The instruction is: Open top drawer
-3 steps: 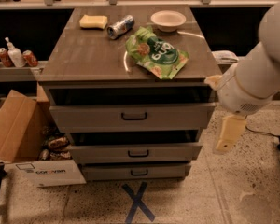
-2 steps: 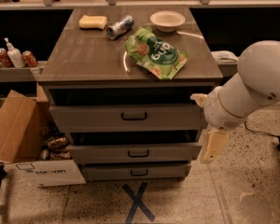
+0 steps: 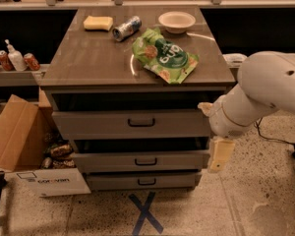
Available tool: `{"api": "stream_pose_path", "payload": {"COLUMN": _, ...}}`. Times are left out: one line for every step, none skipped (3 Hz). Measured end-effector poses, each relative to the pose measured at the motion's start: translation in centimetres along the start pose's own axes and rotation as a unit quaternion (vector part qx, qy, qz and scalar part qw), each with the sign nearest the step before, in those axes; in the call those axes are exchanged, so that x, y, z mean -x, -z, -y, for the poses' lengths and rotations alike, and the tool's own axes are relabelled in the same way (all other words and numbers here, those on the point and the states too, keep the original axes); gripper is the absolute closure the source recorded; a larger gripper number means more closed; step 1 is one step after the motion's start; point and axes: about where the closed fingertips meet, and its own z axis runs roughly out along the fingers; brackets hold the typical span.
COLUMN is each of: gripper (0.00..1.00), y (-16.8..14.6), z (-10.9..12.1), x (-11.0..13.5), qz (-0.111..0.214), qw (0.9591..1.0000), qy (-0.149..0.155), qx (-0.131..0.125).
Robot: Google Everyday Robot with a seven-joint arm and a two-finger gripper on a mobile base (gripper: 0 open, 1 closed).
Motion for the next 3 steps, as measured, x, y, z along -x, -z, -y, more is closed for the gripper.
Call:
{"api": "stream_pose_path", "payload": {"gripper": 0.00, "y": -3.2, "z": 0.7, "x": -1.6, "qz": 0.001, "qw": 0.9999, "qy": -0.012, "qx": 0.001}}
{"api": "stream_pose_path", "payload": {"gripper": 0.00, "y": -6.0, "z": 1.4, "x": -2.5, "qz": 0.005, "qw": 0.9997, "qy": -0.025, "qx": 0.000}}
{"api": "stream_pose_path", "payload": {"gripper": 0.00, "y": -7.6, "z": 3.1, "x": -2.9, "qz": 0.014, "qw": 0.9991, "qy": -0.036, "qx": -0.020}}
